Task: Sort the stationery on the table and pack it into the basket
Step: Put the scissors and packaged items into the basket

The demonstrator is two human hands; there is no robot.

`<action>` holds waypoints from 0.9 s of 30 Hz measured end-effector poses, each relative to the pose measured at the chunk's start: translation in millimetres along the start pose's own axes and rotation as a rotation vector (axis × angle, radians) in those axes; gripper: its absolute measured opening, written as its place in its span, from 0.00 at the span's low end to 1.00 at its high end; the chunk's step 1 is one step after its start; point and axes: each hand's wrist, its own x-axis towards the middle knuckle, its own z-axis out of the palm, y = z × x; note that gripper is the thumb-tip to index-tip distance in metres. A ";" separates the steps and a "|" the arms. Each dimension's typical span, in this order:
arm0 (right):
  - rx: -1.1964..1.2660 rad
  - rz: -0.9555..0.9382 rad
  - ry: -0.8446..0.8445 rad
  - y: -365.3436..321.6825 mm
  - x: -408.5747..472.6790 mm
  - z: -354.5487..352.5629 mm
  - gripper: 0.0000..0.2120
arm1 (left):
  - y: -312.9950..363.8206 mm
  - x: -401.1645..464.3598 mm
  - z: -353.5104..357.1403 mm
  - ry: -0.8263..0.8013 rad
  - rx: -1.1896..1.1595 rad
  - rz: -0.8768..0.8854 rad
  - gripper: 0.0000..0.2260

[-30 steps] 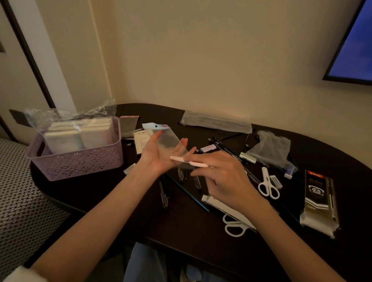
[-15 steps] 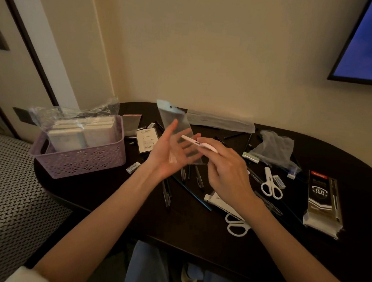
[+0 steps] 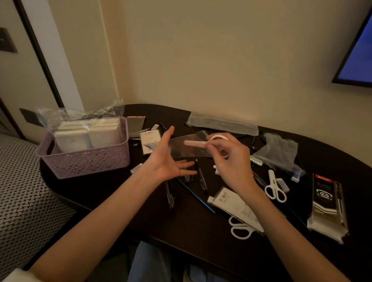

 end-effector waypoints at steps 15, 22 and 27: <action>-0.015 -0.050 0.061 2.0 -2.4 3.4 0.05 | -7.4 -13.1 9.1 -0.157 -0.277 -0.063 0.35; -0.239 -0.208 -0.004 0.3 -6.1 4.0 0.04 | -6.3 -15.7 8.4 -0.196 -0.275 -0.046 0.23; -0.295 -0.334 -0.092 -3.1 -14.6 3.8 0.09 | -2.1 -6.0 5.5 -0.211 -0.268 0.031 0.17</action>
